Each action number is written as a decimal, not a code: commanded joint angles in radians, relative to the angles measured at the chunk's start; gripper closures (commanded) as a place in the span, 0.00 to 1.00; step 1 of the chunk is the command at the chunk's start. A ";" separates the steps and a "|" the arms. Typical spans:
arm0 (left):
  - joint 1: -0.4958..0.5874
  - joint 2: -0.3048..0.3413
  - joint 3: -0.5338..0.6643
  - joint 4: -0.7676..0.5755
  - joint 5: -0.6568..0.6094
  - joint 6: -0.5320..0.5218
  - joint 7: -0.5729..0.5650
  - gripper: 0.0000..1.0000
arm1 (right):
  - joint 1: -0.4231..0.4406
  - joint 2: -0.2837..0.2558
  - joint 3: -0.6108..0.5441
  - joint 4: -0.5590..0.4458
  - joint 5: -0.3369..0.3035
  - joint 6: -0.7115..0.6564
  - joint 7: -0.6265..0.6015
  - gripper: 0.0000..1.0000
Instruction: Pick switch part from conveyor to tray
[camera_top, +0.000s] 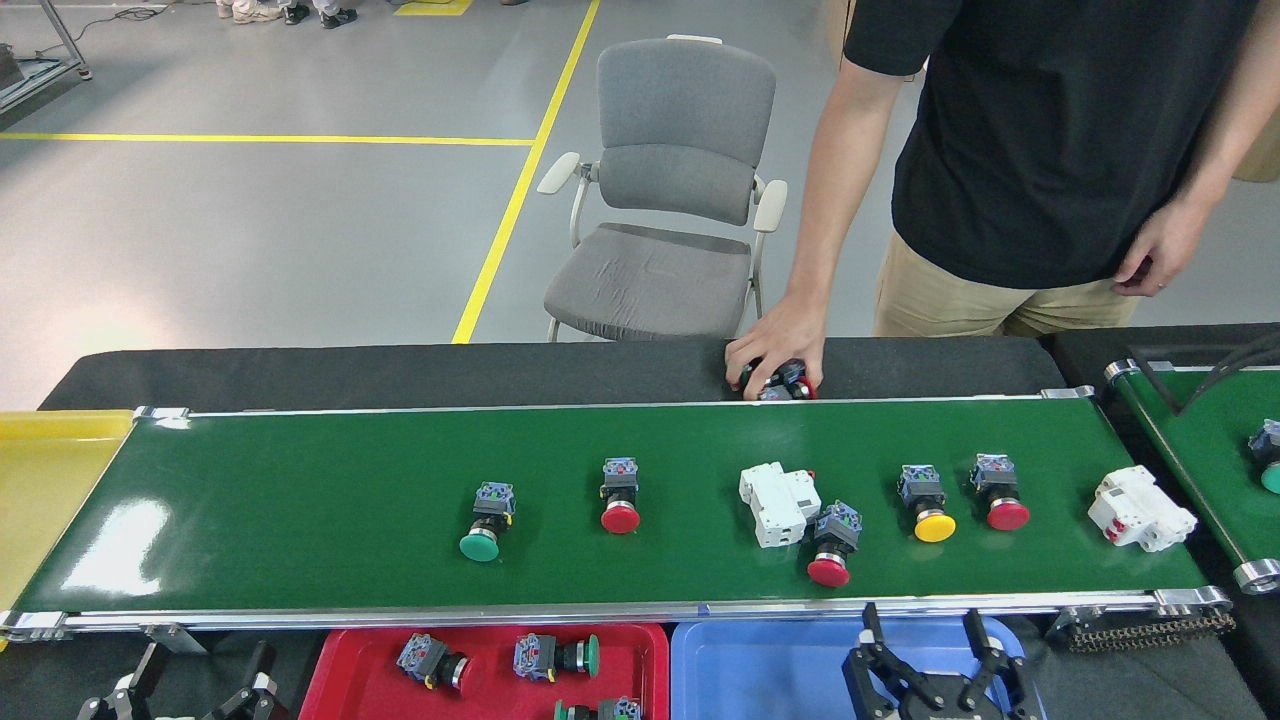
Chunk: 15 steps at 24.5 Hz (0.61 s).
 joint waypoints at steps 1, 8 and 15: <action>-0.015 0.016 -0.043 -0.017 -0.003 -0.030 -0.011 0.00 | -0.041 -0.001 0.035 0.002 0.021 0.008 0.067 0.02; -0.200 0.019 -0.176 0.052 -0.150 0.011 -0.084 0.00 | -0.214 0.010 0.213 0.172 0.098 0.189 0.110 0.02; -0.383 0.032 -0.212 0.294 -0.181 0.050 -0.089 0.00 | -0.288 0.010 0.284 0.289 0.099 0.284 0.122 0.25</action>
